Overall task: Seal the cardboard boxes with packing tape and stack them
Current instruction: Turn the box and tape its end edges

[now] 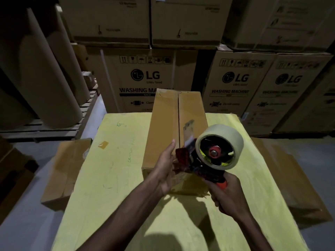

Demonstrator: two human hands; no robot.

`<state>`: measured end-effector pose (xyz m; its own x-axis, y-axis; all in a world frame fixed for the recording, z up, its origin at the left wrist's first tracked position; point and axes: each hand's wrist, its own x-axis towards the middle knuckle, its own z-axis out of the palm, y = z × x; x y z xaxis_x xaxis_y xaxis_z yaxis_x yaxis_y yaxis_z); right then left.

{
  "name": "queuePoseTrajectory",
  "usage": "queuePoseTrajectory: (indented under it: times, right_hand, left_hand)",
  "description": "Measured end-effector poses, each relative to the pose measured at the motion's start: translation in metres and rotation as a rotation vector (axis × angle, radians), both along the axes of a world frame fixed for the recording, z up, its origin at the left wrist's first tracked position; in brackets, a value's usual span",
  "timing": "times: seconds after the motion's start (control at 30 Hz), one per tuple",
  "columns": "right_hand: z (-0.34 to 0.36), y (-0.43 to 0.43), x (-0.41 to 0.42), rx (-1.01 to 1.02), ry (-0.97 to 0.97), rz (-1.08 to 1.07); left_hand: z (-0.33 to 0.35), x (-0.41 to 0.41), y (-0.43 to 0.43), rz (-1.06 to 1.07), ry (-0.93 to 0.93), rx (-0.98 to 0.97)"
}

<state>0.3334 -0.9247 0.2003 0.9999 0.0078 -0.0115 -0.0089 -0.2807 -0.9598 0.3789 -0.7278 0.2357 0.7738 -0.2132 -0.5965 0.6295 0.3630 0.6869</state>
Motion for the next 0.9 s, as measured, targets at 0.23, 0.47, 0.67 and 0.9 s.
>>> queuePoseTrajectory:
  times: [0.23,0.47,0.67,0.9]
  right_hand:
    - [0.022,0.016,0.008,0.196,0.028,0.080]
    - [0.023,0.013,0.023,0.069,-0.004,0.163]
    - [0.030,0.017,0.047,-0.268,0.038,0.348]
    - [0.029,0.034,0.085,-0.479,0.016,0.586]
  left_hand:
    - [-0.021,0.000,0.038,-0.145,0.144,-0.230]
    - [-0.020,0.012,0.056,-0.033,-0.005,-0.054]
    - [-0.030,0.023,0.085,-0.010,-0.145,0.334]
    - [-0.054,0.020,0.117,-0.053,-0.219,0.553]
